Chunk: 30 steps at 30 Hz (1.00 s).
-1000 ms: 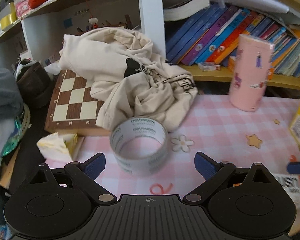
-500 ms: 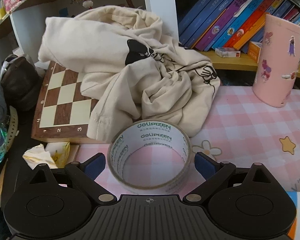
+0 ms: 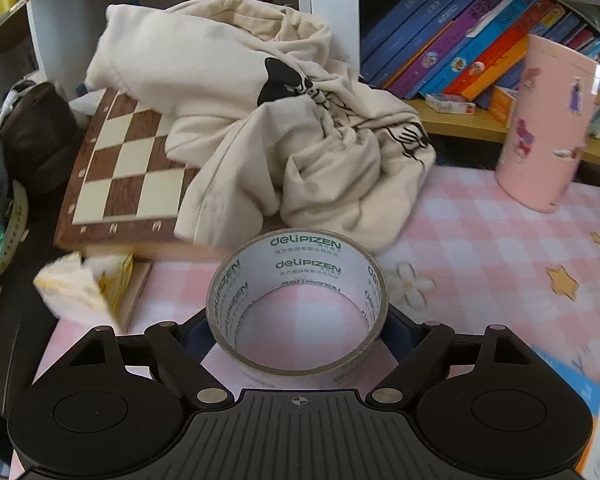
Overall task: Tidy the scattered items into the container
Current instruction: 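Grasp the usmile box with the right gripper while the left gripper grasps the tape roll, then lift and carry the usmile box and tape roll toward the yellow box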
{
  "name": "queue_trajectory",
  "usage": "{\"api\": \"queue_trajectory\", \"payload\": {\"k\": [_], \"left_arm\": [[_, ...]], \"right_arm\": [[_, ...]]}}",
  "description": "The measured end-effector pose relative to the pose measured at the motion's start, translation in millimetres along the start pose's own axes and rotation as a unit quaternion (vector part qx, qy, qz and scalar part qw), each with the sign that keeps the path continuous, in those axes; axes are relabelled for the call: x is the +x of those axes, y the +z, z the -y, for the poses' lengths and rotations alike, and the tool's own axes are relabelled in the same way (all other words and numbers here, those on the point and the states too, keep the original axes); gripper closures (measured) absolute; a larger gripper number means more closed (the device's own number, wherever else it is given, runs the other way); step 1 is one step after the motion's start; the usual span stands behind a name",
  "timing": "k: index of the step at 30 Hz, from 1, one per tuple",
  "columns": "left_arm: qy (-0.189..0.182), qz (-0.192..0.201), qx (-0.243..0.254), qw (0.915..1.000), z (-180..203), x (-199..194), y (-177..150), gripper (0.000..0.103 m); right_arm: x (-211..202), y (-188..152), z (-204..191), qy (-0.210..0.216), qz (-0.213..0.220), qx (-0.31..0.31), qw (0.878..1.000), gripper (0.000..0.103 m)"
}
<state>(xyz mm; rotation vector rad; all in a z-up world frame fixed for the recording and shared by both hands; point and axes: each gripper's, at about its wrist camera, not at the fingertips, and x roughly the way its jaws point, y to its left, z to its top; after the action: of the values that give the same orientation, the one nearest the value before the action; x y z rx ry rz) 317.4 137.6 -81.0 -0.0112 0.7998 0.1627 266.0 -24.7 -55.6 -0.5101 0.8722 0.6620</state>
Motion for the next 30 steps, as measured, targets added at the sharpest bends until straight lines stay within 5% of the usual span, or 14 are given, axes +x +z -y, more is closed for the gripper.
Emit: {"api": "queue_trajectory", "payload": {"k": [17,30], "left_arm": [[-0.056,-0.036,-0.016,0.9977,-15,-128,-96,0.018],[-0.06,-0.07,0.016,0.9956,2,-142,-122,0.018]], "right_arm": [[-51,-55,-29,0.039,-0.043,0.02,0.998,0.05],[-32,-50,-31,0.04,-0.052,0.011,0.998,0.049]]}}
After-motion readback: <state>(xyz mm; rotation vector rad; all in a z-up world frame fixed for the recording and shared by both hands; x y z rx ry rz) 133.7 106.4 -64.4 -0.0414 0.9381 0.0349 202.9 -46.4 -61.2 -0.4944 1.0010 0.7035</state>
